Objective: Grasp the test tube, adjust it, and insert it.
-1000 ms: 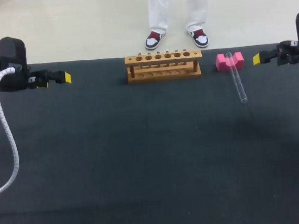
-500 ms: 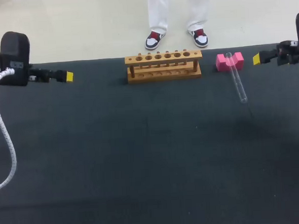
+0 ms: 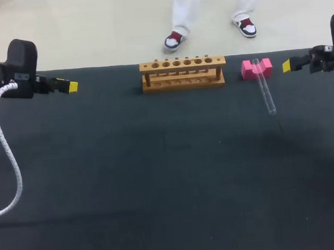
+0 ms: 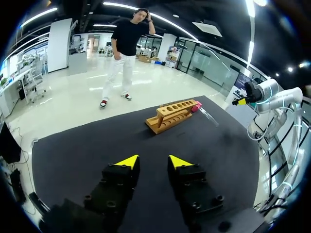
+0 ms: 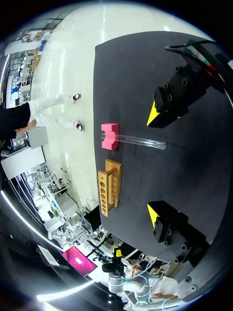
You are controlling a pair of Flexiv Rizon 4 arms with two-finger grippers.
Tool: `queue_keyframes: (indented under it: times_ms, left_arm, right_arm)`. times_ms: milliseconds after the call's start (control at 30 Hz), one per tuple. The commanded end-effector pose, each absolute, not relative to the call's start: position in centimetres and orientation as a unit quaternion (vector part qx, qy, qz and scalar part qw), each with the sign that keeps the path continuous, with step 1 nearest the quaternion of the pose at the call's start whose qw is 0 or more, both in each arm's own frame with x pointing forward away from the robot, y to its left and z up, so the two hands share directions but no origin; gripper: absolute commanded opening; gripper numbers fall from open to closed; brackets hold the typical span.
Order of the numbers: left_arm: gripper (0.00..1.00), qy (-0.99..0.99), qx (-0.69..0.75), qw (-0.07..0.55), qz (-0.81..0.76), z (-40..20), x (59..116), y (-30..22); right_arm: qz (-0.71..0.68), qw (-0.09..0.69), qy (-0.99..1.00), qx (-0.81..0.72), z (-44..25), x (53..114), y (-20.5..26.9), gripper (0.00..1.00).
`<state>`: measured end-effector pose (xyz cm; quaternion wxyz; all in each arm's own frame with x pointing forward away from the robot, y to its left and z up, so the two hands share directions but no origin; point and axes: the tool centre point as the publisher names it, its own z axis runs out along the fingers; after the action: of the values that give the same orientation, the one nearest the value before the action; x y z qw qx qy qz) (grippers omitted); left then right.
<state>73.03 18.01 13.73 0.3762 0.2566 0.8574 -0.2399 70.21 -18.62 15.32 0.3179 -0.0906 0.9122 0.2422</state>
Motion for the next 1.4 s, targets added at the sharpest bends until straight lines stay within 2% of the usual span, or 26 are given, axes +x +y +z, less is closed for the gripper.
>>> queue_keyframes:
  times_ms: [33, 300, 500, 1000, 1400]
  left_arm:
    - [1.0, 0.837, 0.292, 0.362, -0.289, 12.8, 75.3, 18.3]
    - [1.0, 0.802, 0.372, 0.368, -0.288, 11.2, 78.8, 18.2]
    - [1.0, 0.774, 0.416, 0.396, -0.267, 10.5, 80.2, 17.2]
    - [1.0, 0.734, 0.447, 0.421, -0.291, 8.0, 83.7, 12.1]
    - [1.0, 0.719, 0.469, 0.429, -0.28, 7.0, 84.9, 10.1]
  right_arm:
    - [0.242, 0.318, 0.912, -0.091, 15.3, 70.3, -18.6, 1.0]
    - [0.242, 0.318, 0.912, -0.091, 15.3, 70.3, -18.6, 1.0]
    - [0.242, 0.318, 0.912, -0.091, 15.3, 70.3, -18.6, 1.0]
    - [0.242, 0.318, 0.912, -0.091, 15.3, 70.3, -18.6, 1.0]
    - [0.242, 0.318, 0.912, -0.091, 15.3, 70.3, -18.6, 1.0]
